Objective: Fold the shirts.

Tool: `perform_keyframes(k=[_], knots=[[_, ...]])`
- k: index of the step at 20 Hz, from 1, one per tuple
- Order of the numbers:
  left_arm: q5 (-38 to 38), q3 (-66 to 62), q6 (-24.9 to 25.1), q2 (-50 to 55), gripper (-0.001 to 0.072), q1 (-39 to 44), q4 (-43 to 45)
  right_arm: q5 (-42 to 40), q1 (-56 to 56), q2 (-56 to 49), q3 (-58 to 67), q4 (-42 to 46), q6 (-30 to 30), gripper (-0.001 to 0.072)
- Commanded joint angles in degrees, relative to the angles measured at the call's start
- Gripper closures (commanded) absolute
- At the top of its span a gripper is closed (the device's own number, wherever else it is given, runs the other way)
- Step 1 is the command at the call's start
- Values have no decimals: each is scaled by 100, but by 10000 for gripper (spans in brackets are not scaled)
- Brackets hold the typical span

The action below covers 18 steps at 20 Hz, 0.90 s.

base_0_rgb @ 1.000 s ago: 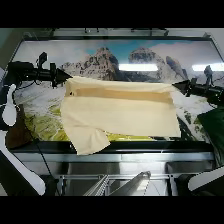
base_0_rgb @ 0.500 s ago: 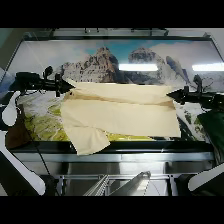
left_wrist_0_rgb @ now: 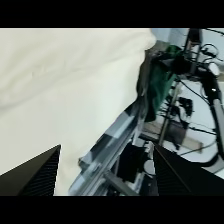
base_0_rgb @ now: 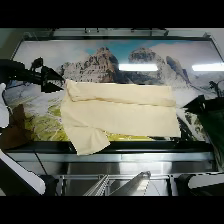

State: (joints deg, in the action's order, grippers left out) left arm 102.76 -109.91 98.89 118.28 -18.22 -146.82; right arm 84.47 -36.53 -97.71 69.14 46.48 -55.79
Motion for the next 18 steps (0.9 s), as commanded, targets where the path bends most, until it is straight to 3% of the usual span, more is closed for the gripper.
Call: perform_keyframes(k=[1,3,4,7,8,9,13,14,15,18], knots=[[271,-166,-203,-656,95,-111,2026,-752,-306,1237,-1257,1073,168,352],[15,68,-157,-1119,95,-192,2124,-1432,-337,1729,-2312,1110,341,311],[-129,348,-44,-1362,95,-223,1899,-1740,-334,1834,-2793,1108,350,199],[-396,1550,387,-2092,95,-262,1805,-2155,-221,1751,-3475,522,533,200],[-551,2059,544,-2334,95,-295,1816,-2118,-98,1672,-3491,352,599,220],[-752,2608,682,-2568,95,-352,1814,-2083,59,1609,-3493,264,636,289],[-1246,4494,977,-3108,95,-640,1834,-2052,660,1440,-3493,229,632,379],[-1316,4870,984,-3145,95,-723,1834,-2013,691,1440,-3491,227,634,567],[-1386,5198,1008,-3154,96,-809,1834,-2000,691,1440,-3491,234,640,686],[-1749,5908,1008,-3152,96,-896,1832,-2072,664,1440,-3491,232,634,686]])
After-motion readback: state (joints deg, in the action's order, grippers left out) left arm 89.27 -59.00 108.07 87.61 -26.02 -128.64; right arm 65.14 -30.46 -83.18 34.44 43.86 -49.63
